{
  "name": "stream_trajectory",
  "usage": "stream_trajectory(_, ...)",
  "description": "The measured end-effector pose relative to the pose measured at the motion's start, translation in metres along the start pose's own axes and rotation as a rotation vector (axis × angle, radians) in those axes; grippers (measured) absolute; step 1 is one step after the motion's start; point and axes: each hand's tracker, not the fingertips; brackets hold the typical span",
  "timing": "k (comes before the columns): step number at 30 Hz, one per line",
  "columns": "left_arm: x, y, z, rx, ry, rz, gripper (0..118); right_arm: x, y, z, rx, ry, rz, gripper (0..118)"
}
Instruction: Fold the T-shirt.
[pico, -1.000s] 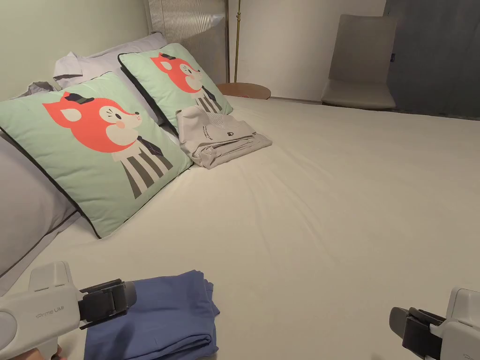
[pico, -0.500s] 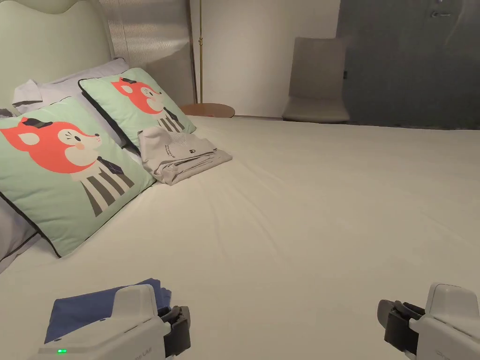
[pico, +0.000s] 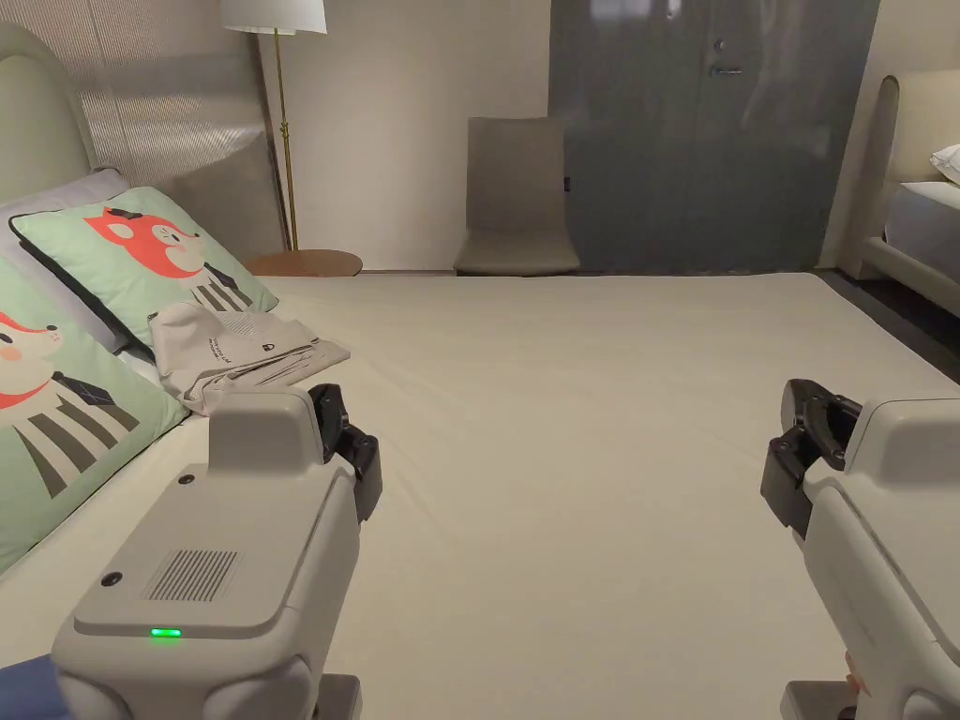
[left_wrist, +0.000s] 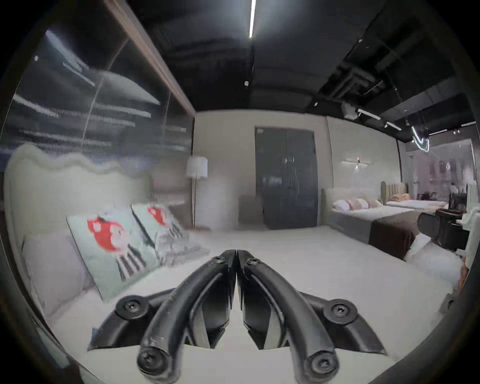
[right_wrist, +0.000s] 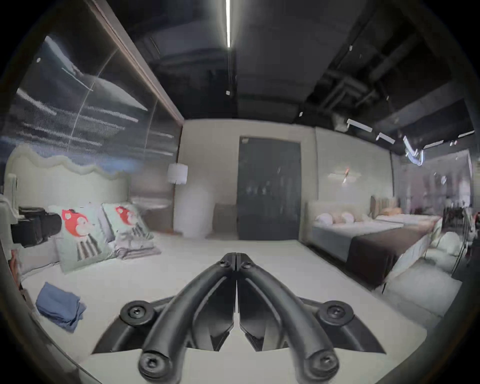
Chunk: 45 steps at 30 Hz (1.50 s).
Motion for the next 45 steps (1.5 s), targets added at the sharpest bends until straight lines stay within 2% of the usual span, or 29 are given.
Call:
stream_trajectory(5,0.007,0.004,0.001,0.071,0.014,-0.032,0,0.004,0.008,-0.002,0.032,-0.014,0.020,0)
stream_trajectory(26,0.014,-0.012,-0.006,0.046,0.031,-0.046,0,0.006,-0.004,-0.004,0.024,-0.036,0.045,1)
stream_trajectory(28,0.014,-0.013,-0.005,0.045,0.031,-0.041,6,0.005,-0.005,-0.004,0.021,-0.035,0.045,3)
stream_trajectory(29,0.014,-0.013,-0.005,0.043,0.027,-0.035,19,0.005,-0.005,-0.004,0.018,-0.034,0.040,19)
stream_trajectory(30,0.013,-0.013,-0.005,0.038,0.024,-0.031,28,0.006,-0.005,-0.005,0.017,-0.035,0.035,41)
stream_trajectory(32,0.012,-0.013,-0.004,0.031,0.023,-0.029,37,0.006,-0.006,-0.005,0.009,-0.033,0.026,80)
stream_trajectory(33,0.012,-0.014,-0.004,0.030,0.026,-0.031,44,0.007,-0.006,-0.005,0.011,-0.032,0.020,88)
stream_trajectory(34,0.011,-0.015,-0.004,0.033,0.028,-0.030,58,0.007,-0.006,-0.004,0.011,-0.032,0.017,92)
stream_trajectory(36,0.009,-0.015,-0.003,0.030,0.030,-0.027,105,0.006,-0.006,-0.004,0.012,-0.041,0.021,105)
stream_trajectory(37,0.007,-0.015,-0.004,0.026,0.024,-0.020,111,0.006,-0.006,-0.004,0.008,-0.048,0.028,113)
stream_trajectory(38,0.007,-0.016,0.000,0.059,0.050,-0.012,111,0.006,-0.007,-0.005,0.005,-0.055,0.033,118)
stream_trajectory(39,0.008,-0.016,0.001,0.045,0.015,-0.014,111,0.006,-0.007,-0.005,0.005,-0.052,0.033,118)
stream_trajectory(45,0.006,-0.014,0.002,0.054,0.031,0.006,111,0.007,-0.008,-0.003,-0.007,-0.025,0.011,118)
